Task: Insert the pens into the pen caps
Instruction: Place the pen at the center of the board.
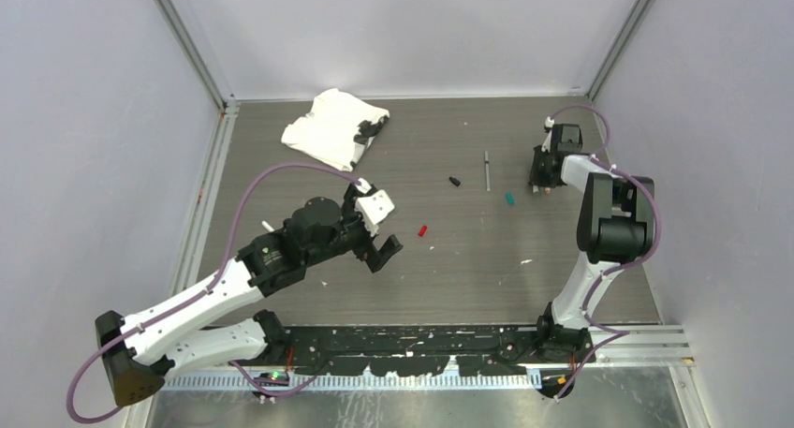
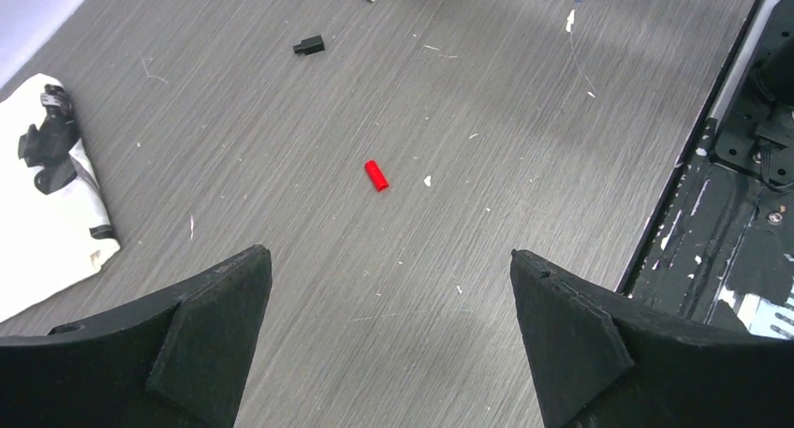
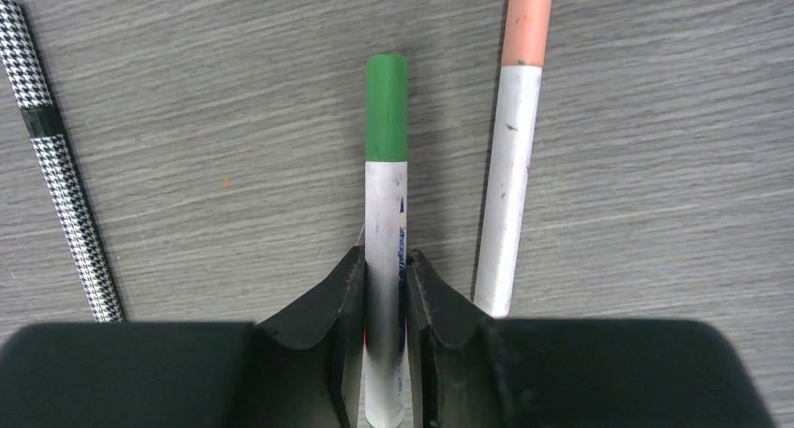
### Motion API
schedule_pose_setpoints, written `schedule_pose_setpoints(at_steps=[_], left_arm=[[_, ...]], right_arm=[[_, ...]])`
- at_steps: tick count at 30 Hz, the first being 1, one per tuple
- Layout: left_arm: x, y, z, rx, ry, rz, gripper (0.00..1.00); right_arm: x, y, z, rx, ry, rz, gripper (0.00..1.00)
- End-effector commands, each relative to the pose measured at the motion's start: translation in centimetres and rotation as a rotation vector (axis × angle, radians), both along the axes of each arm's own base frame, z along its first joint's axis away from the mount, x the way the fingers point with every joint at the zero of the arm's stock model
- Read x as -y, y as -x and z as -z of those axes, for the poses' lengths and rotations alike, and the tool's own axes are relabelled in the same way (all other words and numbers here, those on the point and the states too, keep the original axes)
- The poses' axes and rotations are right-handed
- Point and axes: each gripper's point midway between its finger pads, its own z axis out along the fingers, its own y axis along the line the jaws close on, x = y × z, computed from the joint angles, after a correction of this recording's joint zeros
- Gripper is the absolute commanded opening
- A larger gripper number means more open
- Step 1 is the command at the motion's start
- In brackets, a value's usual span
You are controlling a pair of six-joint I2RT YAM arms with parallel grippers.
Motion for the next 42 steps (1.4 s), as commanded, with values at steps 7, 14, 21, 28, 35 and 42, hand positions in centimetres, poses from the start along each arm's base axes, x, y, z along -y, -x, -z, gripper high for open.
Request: schedule_pose_setpoints(at_steps=[7,14,21,28,35,42], left_arm=[[-0.1,-0.9,-0.8,0.051,0.004,-0.03,0.99],[-0.1,-0.8,-1.0,0.054,0.009,-0.027,0.99],[-0.4,-1.0,-1.2,0.062,0.011,-0.041,0.99],[-0.7,-1.8,-0.4,0.051,-0.019,-0.081,1.0],[-2.7,-4.8,0.4,0.001,-0.028,-0.22,1.0],[-7.4,-9.5,0.4,-0.084,0.041,-0.47,0.97]], right_arm=[[-0.3,-1.2,-0.5,-0.009,-0.046,-0.012,0.36],[-0.6,-1.2,-2.3,0.02,-0.051,-0.038,0.43],[-0.8,-0.6,-9.0,0.165,-0.011,-0.143,0.49],[-5.6,3.9,-19.5,0.38,-0.103,-0.426,0.51],[-12.2,9.5,-28.4,0.633,-0.339,-0.67,0.64],[-15.7,12.2,-26.6,0.726,-0.579,-0.811,0.7]])
